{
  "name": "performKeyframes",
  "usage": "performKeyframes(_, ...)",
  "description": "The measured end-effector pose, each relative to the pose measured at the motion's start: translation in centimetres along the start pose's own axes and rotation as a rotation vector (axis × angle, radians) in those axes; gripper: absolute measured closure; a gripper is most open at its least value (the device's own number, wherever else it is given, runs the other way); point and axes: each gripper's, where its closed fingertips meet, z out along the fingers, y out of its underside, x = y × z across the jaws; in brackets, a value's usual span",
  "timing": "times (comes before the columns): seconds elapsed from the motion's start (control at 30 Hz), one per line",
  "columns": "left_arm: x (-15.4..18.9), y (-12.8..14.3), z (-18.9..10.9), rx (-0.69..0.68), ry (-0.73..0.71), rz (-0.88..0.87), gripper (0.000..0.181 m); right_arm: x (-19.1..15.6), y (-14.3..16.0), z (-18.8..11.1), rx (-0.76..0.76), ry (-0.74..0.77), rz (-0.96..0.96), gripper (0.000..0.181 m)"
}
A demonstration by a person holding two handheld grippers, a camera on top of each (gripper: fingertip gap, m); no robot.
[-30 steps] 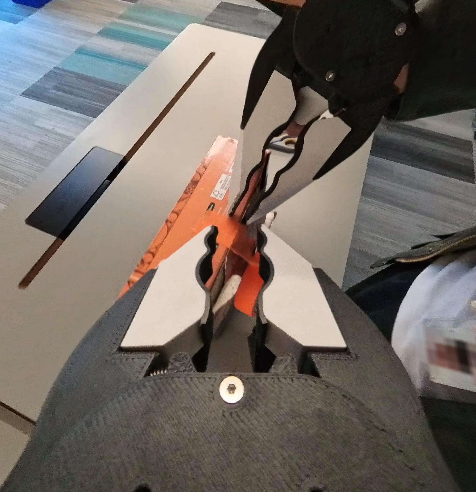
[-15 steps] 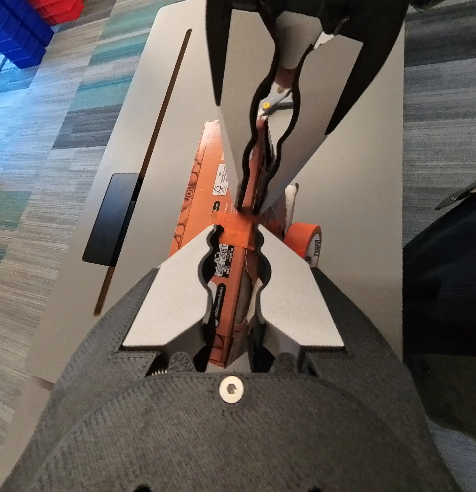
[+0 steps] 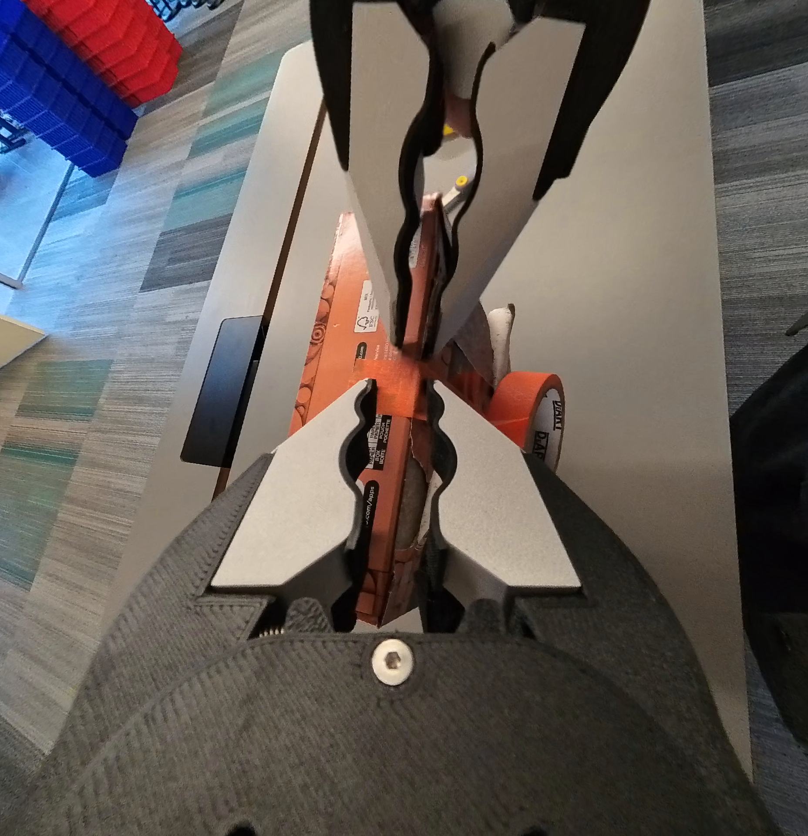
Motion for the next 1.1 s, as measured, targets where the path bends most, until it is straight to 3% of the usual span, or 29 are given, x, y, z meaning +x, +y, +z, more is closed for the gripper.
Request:
performKeyframes(0.07,0.0,0.0,0.0,0.000,0.002,-0.005,0.161,0.6,-0.5,-1.1,0.042,0.051,0.035,0.169)
performKeyframes(0.17,0.0,0.0,0.0,0.000,0.003,-0.009,0.161,2.0,-2.1,-5.7,0.209,0.193,0.148,0.159)
performKeyframes(0.27,0.0,0.0,0.0,0.002,0.002,-0.008,0.161,1.5,0.0,-10.0,0.339,0.239,0.371,0.159)
performKeyframes(0.37,0.0,0.0,0.0,0.001,0.005,-0.012,0.161,-2.6,6.0,-8.9,0.308,0.132,0.587,0.151)
performKeyframes(0.43,0.0,0.0,0.0,0.000,0.010,-0.019,0.161,-4.3,10.6,-7.8,0.251,0.156,0.677,0.149)
performKeyframes(0.57,0.0,-0.1,0.0,-0.002,0.013,-0.027,0.161,-2.9,21.2,-9.9,0.179,0.420,0.909,0.151)
performKeyframes(0.67,0.1,-0.1,-0.1,-0.003,0.008,-0.023,0.161,-2.0,30.7,-13.3,-0.085,0.621,0.955,0.152)
performKeyframes(0.73,0.1,-0.1,-0.1,-0.003,0.002,-0.020,0.161,-1.1,34.9,-15.8,-0.227,0.702,0.921,0.150)
performKeyframes(0.87,0.1,-0.1,-0.1,-0.005,-0.008,-0.021,0.161,0.0,39.8,-18.3,-0.418,0.678,0.891,0.148)
performKeyframes(1.1,0.1,-0.1,-0.1,-0.007,-0.006,-0.030,0.161,-0.3,44.7,-18.1,-0.656,0.458,0.837,0.149)
